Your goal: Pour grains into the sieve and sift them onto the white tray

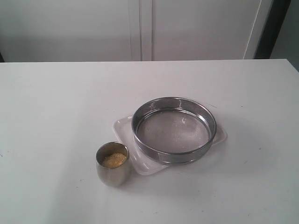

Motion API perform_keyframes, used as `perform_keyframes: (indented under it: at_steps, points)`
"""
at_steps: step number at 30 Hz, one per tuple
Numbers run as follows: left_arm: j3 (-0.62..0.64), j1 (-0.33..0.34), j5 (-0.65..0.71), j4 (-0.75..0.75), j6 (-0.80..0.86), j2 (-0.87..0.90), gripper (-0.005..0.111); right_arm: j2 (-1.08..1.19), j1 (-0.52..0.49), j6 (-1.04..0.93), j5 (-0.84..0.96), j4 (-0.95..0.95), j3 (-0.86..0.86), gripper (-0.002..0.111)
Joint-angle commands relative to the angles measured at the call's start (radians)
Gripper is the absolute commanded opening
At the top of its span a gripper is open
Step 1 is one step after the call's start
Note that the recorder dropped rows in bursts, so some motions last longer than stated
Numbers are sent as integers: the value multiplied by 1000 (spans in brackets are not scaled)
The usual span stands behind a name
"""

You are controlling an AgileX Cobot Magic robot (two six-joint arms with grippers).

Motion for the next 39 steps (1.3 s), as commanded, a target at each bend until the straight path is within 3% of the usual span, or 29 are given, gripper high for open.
perform_keyframes:
  at_steps: [1, 8, 15, 19, 39]
  points:
    - [-8, 4, -22, -8, -113, 21, 0, -6, -2, 2, -15, 0, 5, 0]
    - [13, 2, -63, 74, -182, 162, 0, -6, -2, 2, -15, 0, 5, 0]
    - [117, 2, -345, 535, -491, 344, 0, -6, -2, 2, -15, 0, 5, 0]
    - [156, 2, -419, 700, -535, 447, 0, -6, -2, 2, -15, 0, 5, 0]
    - [163, 2, -433, 764, -578, 525, 0, -6, -2, 23, -15, 0, 5, 0]
